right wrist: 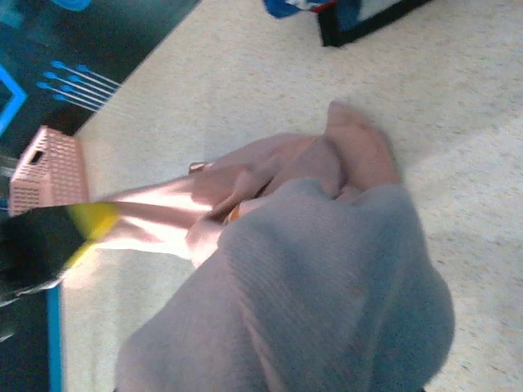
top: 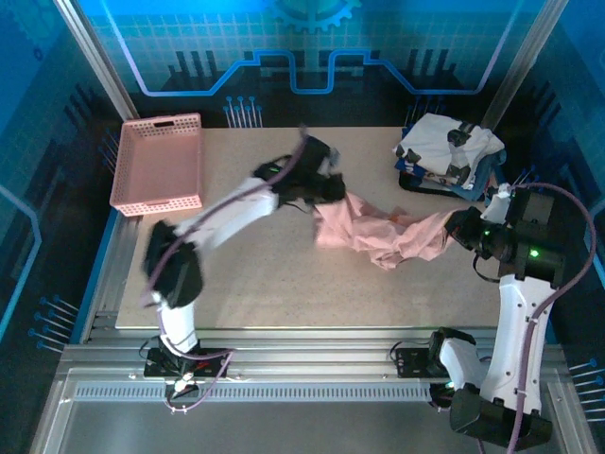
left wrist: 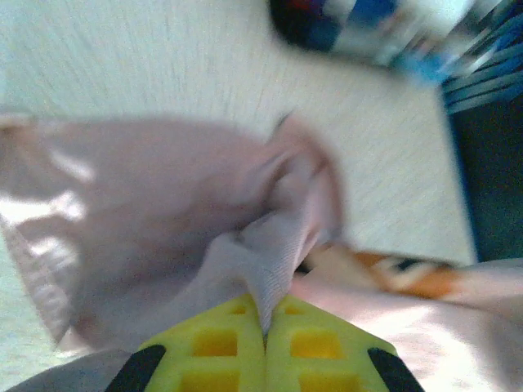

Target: Fold and stack the t-shirts

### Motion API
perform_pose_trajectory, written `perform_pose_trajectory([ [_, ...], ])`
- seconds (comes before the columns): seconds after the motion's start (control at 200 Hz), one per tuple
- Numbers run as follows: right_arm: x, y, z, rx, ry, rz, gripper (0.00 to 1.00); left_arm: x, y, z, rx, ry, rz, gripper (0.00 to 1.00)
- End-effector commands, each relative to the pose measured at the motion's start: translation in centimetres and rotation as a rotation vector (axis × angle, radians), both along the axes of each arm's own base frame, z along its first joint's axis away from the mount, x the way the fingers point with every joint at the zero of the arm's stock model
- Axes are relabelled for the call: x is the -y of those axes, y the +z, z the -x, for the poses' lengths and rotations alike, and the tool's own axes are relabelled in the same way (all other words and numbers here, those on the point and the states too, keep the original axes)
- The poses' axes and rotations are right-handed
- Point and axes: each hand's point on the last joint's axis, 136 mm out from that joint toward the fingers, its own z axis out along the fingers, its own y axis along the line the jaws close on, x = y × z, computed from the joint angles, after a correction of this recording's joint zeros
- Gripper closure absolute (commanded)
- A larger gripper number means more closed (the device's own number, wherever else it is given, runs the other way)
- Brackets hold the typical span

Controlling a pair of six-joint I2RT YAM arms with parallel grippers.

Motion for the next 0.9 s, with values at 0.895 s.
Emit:
perform_pose_trajectory([
  [0.895, -5.9, 23.5, 3.3, 0.521, 0.184, -0.210, 1.00, -24.5, 29.7, 18.4, 0.743, 0.329, 0.107, 1.00],
])
